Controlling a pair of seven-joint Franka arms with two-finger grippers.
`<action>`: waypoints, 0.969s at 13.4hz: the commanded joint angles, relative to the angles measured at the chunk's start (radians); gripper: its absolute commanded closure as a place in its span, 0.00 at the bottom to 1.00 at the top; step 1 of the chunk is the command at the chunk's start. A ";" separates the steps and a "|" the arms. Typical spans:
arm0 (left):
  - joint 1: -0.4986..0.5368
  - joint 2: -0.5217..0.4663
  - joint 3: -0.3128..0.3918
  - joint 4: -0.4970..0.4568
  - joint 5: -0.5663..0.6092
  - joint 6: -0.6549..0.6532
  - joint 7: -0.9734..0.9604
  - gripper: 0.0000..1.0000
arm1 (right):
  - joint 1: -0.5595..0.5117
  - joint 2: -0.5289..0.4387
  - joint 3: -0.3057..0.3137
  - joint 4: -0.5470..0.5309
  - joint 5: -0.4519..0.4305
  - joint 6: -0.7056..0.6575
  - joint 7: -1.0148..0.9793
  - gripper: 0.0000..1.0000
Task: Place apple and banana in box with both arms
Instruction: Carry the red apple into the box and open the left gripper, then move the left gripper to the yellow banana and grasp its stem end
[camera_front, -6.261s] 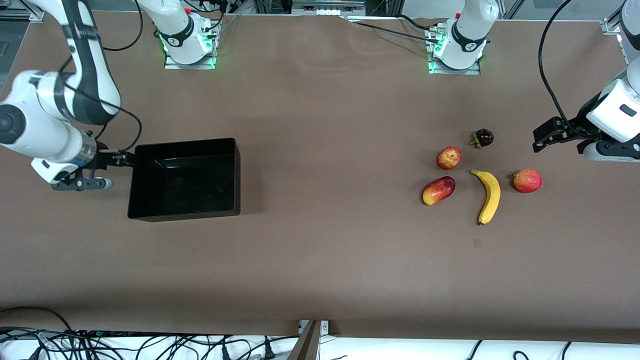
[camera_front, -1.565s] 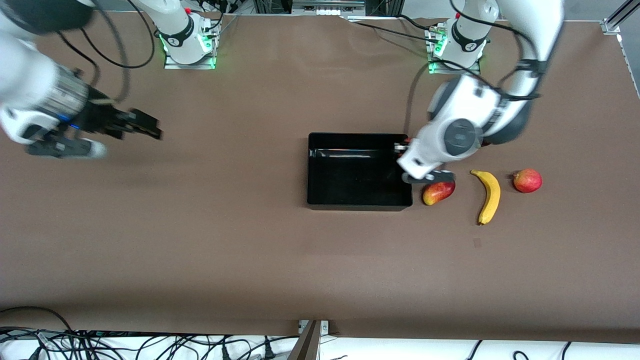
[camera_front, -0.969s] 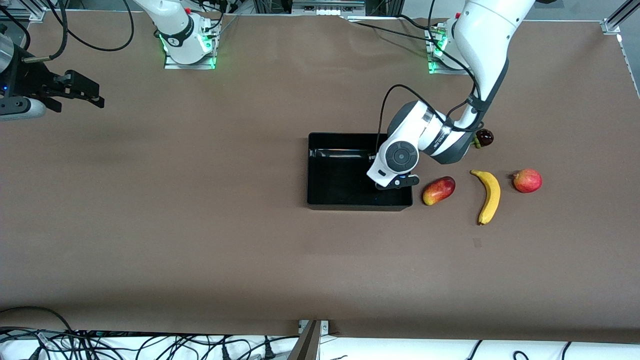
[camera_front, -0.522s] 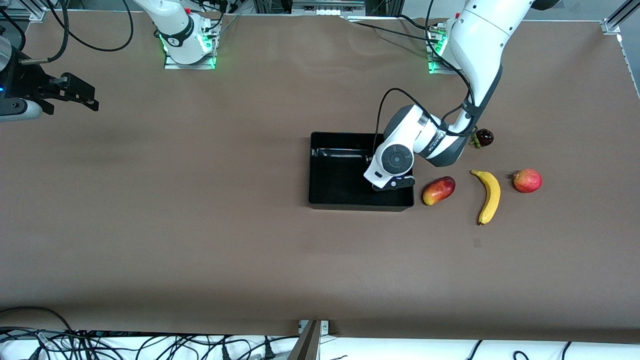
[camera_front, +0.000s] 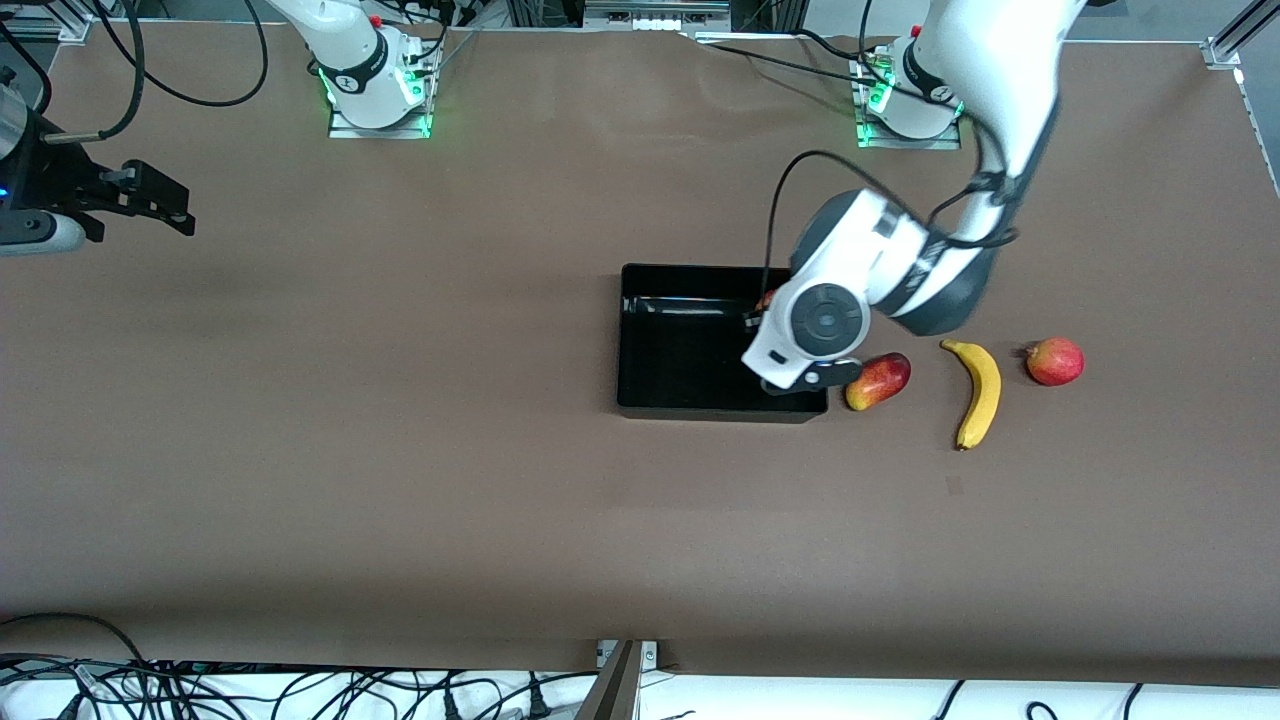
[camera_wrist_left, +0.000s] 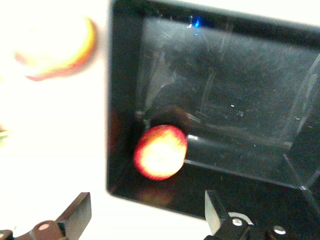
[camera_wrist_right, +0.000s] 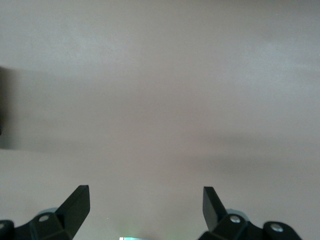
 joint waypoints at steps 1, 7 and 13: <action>0.138 0.014 0.010 0.082 0.019 -0.075 0.032 0.00 | -0.019 0.021 0.020 0.029 -0.025 -0.003 -0.014 0.00; 0.398 0.092 0.009 0.064 0.231 0.069 0.649 0.00 | -0.007 0.024 0.023 0.043 -0.025 0.049 -0.016 0.00; 0.512 0.135 0.010 -0.218 0.235 0.525 0.934 0.00 | 0.007 0.024 0.028 0.044 -0.020 0.055 -0.006 0.00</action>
